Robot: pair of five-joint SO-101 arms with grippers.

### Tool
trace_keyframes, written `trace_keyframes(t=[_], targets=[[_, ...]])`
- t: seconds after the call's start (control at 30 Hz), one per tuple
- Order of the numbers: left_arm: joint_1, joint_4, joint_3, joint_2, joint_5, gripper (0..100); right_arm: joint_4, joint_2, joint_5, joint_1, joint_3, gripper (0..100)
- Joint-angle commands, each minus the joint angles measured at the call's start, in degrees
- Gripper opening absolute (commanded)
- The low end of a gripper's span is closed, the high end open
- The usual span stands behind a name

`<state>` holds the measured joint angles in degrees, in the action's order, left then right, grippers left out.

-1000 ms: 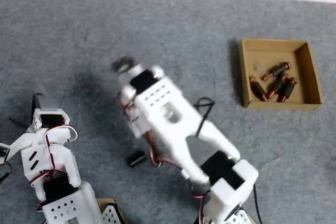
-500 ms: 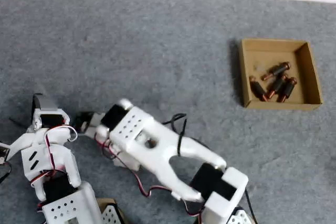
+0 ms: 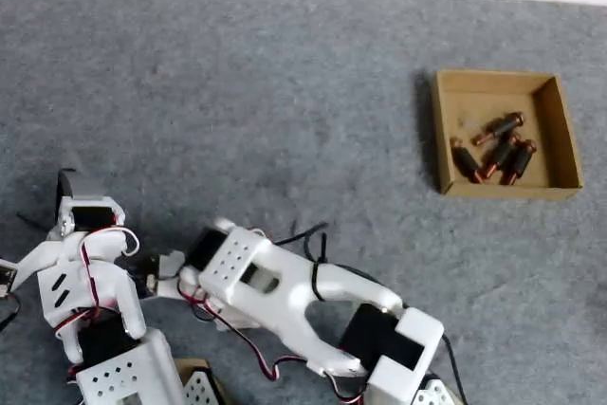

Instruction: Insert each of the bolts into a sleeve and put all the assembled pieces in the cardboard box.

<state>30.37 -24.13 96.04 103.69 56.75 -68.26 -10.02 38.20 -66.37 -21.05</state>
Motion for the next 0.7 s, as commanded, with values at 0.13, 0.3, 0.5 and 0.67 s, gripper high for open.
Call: trace_keyframes(t=[0.13, 0.3, 0.5, 0.67], targets=[[0.57, 1.32, 1.10, 0.66, 0.26, 3, 9.27, 1.01, 3.25, -0.22, -4.00, 25.3], [0.48, 1.32, 1.10, 0.66, 0.26, 3, 12.26, 1.01, 3.25, -0.13, -4.00, 25.3], [0.48, 1.32, 1.10, 0.66, 0.26, 3, 13.32, -1.45, 3.34, 2.42, -3.82, 25.2], [0.40, 1.23, 1.10, 0.66, 0.18, 3, 10.68, -6.81, 3.34, 5.32, -3.47, 25.2]])
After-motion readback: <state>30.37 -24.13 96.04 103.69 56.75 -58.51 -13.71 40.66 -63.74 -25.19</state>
